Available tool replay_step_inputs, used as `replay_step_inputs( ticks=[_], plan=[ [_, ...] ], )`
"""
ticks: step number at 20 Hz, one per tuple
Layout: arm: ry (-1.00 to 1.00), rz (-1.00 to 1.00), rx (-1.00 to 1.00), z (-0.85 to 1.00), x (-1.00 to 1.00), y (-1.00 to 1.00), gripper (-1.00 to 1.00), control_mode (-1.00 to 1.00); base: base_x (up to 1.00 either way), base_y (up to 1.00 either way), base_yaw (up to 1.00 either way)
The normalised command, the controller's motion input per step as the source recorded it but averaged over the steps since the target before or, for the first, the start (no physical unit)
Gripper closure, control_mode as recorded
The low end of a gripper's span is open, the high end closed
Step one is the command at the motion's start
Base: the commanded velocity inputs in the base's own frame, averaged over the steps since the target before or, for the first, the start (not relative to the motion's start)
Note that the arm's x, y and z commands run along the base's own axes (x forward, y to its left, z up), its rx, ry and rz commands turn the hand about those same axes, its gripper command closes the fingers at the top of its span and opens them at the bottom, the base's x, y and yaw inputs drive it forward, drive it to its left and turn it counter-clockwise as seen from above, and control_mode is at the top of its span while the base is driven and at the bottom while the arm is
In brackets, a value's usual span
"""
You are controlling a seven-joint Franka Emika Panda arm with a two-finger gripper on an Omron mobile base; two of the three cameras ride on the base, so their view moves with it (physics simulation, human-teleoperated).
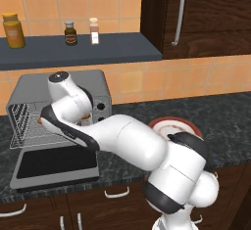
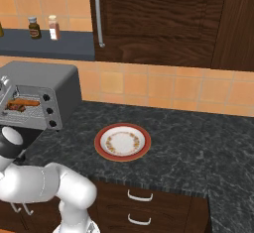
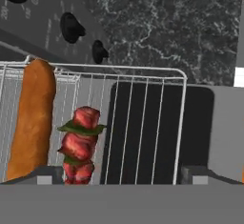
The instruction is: Pick up the kebab skewer and baguette bread, and place them inside the toaster oven. Close the toaster oven door and start by setting the timer.
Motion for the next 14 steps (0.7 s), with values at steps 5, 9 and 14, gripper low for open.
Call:
replay_step_inputs(
  ticks=[5, 9, 14],
  plan=[
    [0.02, 0.59, -0.10, 0.00, -0.30, 0.18, -1.00, -1.00, 0.00, 0.00, 0.00],
    [0.00, 0.58, 0.00, -0.01, 0.00, -0.02, -1.00, -1.00, 0.00, 0.00, 0.00],
    [-0.13, 0.49, -0.10, 0.00, -0.10, -0.05, -1.00, -1.00, 0.00, 0.00, 0.00]
  ],
)
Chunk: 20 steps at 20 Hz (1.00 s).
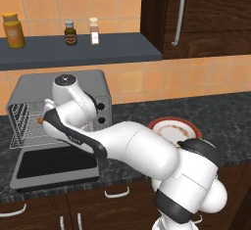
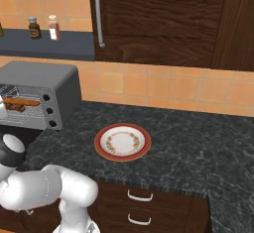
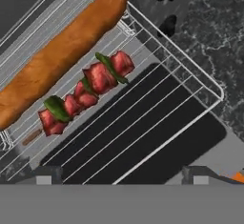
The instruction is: Pick up the kebab skewer and baguette bread, and place them inside the toaster oven. Close the toaster oven door and start by setting the timer.
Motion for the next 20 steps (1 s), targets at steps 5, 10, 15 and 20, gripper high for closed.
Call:
replay_step_inputs(
  ticks=[5, 10, 15, 20],
  plan=[
    [-0.25, 0.43, -0.23, 0.00, -0.36, -0.07, -1.00, -1.00, 0.00, 0.00, 0.00],
    [-0.17, 0.33, -0.24, 0.01, -0.41, -0.16, -1.00, -1.00, 0.00, 0.00, 0.00],
    [-0.11, 0.12, -0.12, 0.02, -0.12, -0.27, -1.00, -1.00, 0.00, 0.00, 0.00],
    [-0.26, 0.01, -0.01, -0.12, -0.01, -0.06, -1.00, -1.00, 0.00, 0.00, 0.00]
  ],
)
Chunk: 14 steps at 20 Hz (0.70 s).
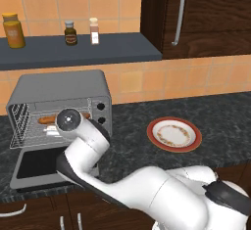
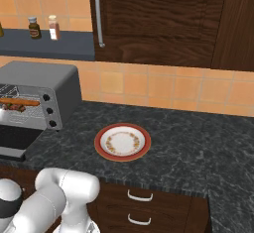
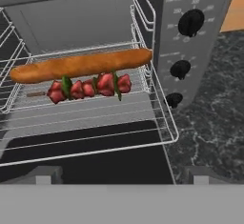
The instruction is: Pick up the kebab skewer and baguette bread, and place them inside the toaster oven. Close the toaster oven door and start by setting the timer.
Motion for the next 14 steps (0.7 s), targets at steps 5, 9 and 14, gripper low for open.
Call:
replay_step_inputs(
  ticks=[5, 9, 14],
  plan=[
    [-0.19, 0.05, -0.01, -0.08, 0.00, -0.06, -1.00, -1.00, 0.00, 0.00, 0.00],
    [-0.11, 0.01, 0.00, 0.00, -0.03, 0.01, -1.00, -1.00, 0.00, 0.00, 0.00],
    [-0.07, 0.00, 0.00, 0.00, -0.07, 0.01, -1.00, -1.00, 0.00, 0.00, 0.00]
  ],
)
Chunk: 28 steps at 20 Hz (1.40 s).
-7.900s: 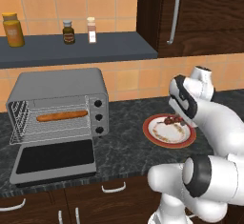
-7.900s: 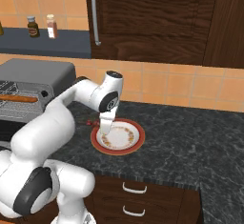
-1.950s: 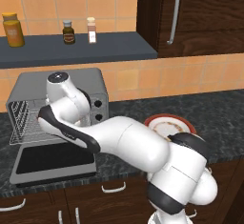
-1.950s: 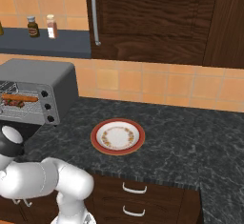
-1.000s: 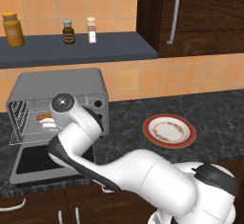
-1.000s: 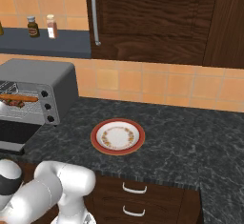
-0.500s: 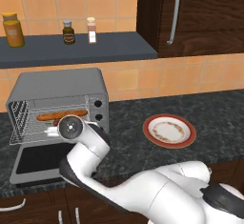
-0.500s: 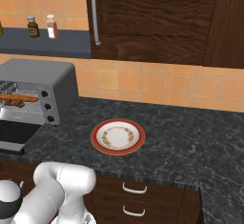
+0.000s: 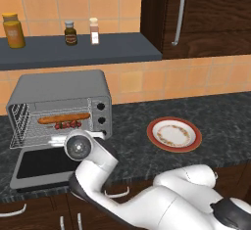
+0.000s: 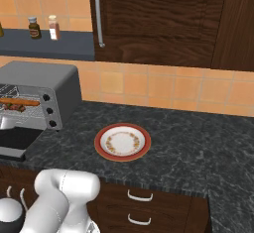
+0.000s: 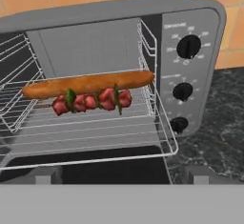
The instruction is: Pick up the kebab skewer and baguette bread, and place them inside the toaster oven. Close the toaster oven door and start by setting the timer.
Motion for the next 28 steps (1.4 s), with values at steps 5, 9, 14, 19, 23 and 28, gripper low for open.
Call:
replay_step_inputs(
  ticks=[5, 9, 14, 19, 23, 28],
  plan=[
    [-0.01, 0.00, -0.02, -0.01, -0.24, 0.23, -1.00, -1.00, 0.00, 0.00, 0.00],
    [0.00, 0.02, -0.07, 0.00, 0.00, 0.28, -1.00, -1.00, 0.00, 0.00, 0.00],
    [-0.05, 0.04, -0.08, -0.03, 0.00, 0.31, -1.00, -1.00, 0.00, 0.00, 0.00],
    [-0.05, 0.00, -0.01, 0.00, 0.00, 0.14, -1.00, -1.00, 0.00, 0.00, 0.00],
    [-0.02, 0.00, 0.00, -0.02, 0.01, 0.13, -1.00, -1.00, 0.00, 0.00, 0.00],
    [0.00, 0.00, 0.00, 0.00, 0.15, 0.08, -1.00, -1.00, 0.00, 0.00, 0.00]
  ],
)
